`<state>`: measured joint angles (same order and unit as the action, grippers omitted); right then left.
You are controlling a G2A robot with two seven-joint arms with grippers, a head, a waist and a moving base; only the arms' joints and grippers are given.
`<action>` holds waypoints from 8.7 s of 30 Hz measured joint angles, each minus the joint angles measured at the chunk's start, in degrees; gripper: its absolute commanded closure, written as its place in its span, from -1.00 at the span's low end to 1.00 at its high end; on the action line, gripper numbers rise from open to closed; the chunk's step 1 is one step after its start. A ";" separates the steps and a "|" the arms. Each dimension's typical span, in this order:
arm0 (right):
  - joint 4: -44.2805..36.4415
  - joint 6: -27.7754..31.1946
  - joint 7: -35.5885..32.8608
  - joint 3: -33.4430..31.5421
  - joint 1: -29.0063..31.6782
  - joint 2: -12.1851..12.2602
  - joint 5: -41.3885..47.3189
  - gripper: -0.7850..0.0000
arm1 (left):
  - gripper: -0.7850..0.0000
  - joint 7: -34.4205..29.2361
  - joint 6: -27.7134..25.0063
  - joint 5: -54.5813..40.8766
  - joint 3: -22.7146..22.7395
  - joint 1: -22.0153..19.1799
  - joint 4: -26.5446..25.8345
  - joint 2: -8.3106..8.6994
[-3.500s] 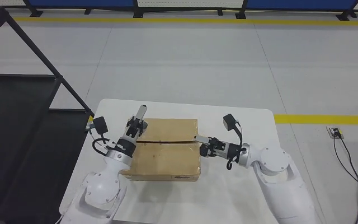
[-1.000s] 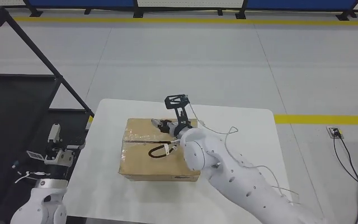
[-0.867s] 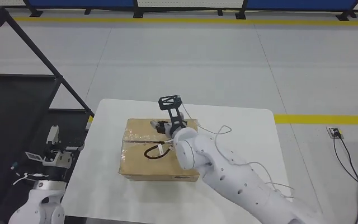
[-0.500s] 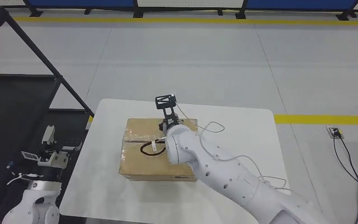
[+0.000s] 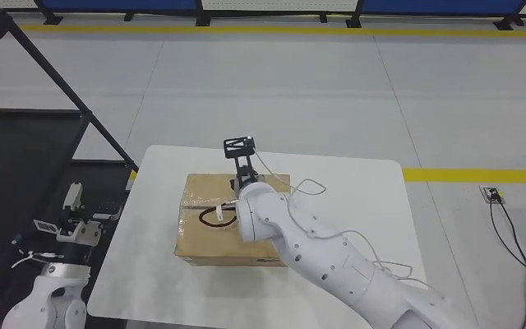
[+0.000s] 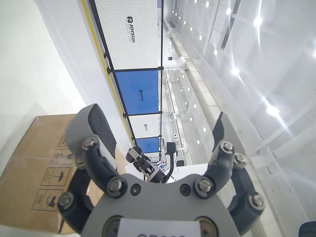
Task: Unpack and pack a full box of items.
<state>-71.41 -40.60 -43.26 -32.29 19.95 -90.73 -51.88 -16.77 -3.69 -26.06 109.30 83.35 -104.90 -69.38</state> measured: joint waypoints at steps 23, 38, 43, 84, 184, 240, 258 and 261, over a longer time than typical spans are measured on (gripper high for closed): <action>-23.82 11.14 20.80 -15.87 26.01 3.88 -1.79 1.00 | -1.00 -0.82 1.63 4.30 -3.91 -1.06 -1.11 0.19; -23.21 28.84 31.75 -20.70 33.70 2.85 15.92 1.00 | -1.00 -4.85 3.51 8.29 -8.31 -3.46 0.19 0.51; -22.27 34.62 34.26 -21.32 34.98 2.62 19.24 1.00 | -1.00 -5.86 3.70 10.70 -11.11 -6.53 2.20 0.60; -22.80 27.60 41.04 -20.98 37.82 -0.44 24.48 0.02 | -1.00 -11.58 1.40 13.51 -20.06 -14.79 14.04 0.98; 11.65 29.74 -12.93 -29.51 8.39 -0.48 42.06 -1.00 | -1.00 -6.44 -1.55 5.66 -15.66 -10.50 12.25 2.09; 20.45 35.20 -4.03 -21.97 5.15 -5.23 48.33 -1.00 | -1.00 -7.84 -2.47 1.69 -11.05 -7.51 12.90 2.66; 2.95 21.00 -0.77 -33.06 15.77 0.16 37.92 -1.00 | -1.00 -7.30 -2.48 3.12 -12.21 -7.92 11.88 2.68; 3.34 20.77 -1.64 -34.07 15.68 0.55 37.99 -1.00 | -1.00 -7.16 -2.47 3.18 -12.17 -7.88 11.80 2.70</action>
<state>-68.07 -19.83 -44.90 -66.35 35.63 -90.18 -13.89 -23.94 -6.16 -22.88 97.13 75.47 -93.10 -66.69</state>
